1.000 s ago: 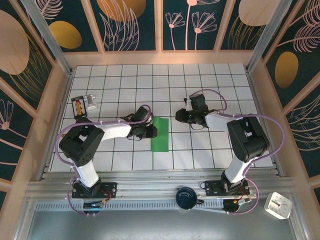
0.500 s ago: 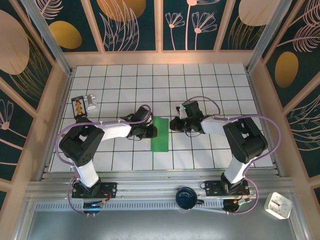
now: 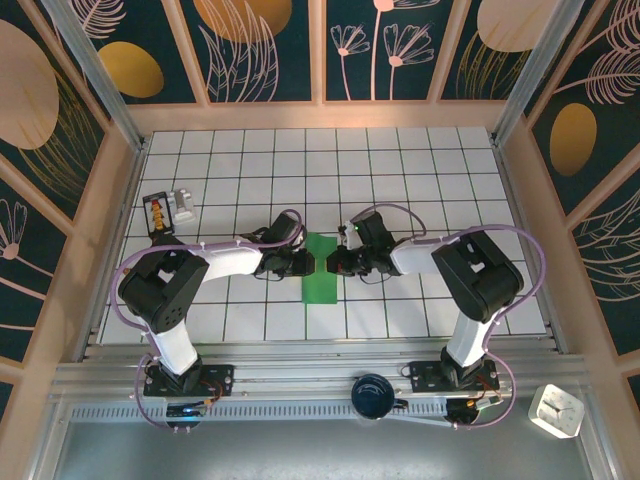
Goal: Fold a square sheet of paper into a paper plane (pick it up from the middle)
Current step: First fold in half a square sheet of paper at the center of the table.
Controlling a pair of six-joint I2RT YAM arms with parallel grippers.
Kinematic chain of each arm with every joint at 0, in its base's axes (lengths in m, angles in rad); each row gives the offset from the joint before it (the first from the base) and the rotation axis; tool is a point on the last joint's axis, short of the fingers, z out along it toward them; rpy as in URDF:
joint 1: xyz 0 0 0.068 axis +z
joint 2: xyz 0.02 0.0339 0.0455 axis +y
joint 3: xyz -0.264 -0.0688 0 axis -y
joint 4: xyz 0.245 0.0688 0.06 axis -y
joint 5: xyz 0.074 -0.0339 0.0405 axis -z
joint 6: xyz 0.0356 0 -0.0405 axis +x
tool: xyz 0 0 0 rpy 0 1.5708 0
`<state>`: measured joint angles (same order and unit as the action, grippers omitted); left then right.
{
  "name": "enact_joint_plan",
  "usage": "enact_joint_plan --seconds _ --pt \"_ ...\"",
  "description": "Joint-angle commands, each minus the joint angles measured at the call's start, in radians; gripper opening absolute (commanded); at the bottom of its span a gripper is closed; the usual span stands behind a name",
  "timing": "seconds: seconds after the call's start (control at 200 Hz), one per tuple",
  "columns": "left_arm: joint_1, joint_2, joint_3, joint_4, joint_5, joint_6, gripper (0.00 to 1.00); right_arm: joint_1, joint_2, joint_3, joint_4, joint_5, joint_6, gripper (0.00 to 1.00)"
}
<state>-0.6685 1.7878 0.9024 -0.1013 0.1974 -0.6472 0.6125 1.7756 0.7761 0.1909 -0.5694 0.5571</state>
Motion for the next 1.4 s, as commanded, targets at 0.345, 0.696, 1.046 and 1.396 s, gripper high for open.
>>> enact_joint_plan --seconds 0.345,0.696,1.046,1.396 --pt "-0.003 0.126 -0.054 0.034 -0.099 0.016 0.28 0.018 0.069 0.042 -0.126 0.103 0.031 0.0" --pt "-0.003 0.113 -0.042 0.028 -0.108 0.015 0.32 0.021 0.093 0.014 -0.151 0.14 0.049 0.0" --pt "-0.002 0.022 0.003 -0.018 -0.153 0.008 0.49 0.02 0.115 -0.001 -0.141 0.151 0.048 0.0" --pt "-0.004 -0.142 -0.031 0.004 -0.085 -0.063 0.49 0.02 0.132 0.0 -0.142 0.152 0.043 0.0"
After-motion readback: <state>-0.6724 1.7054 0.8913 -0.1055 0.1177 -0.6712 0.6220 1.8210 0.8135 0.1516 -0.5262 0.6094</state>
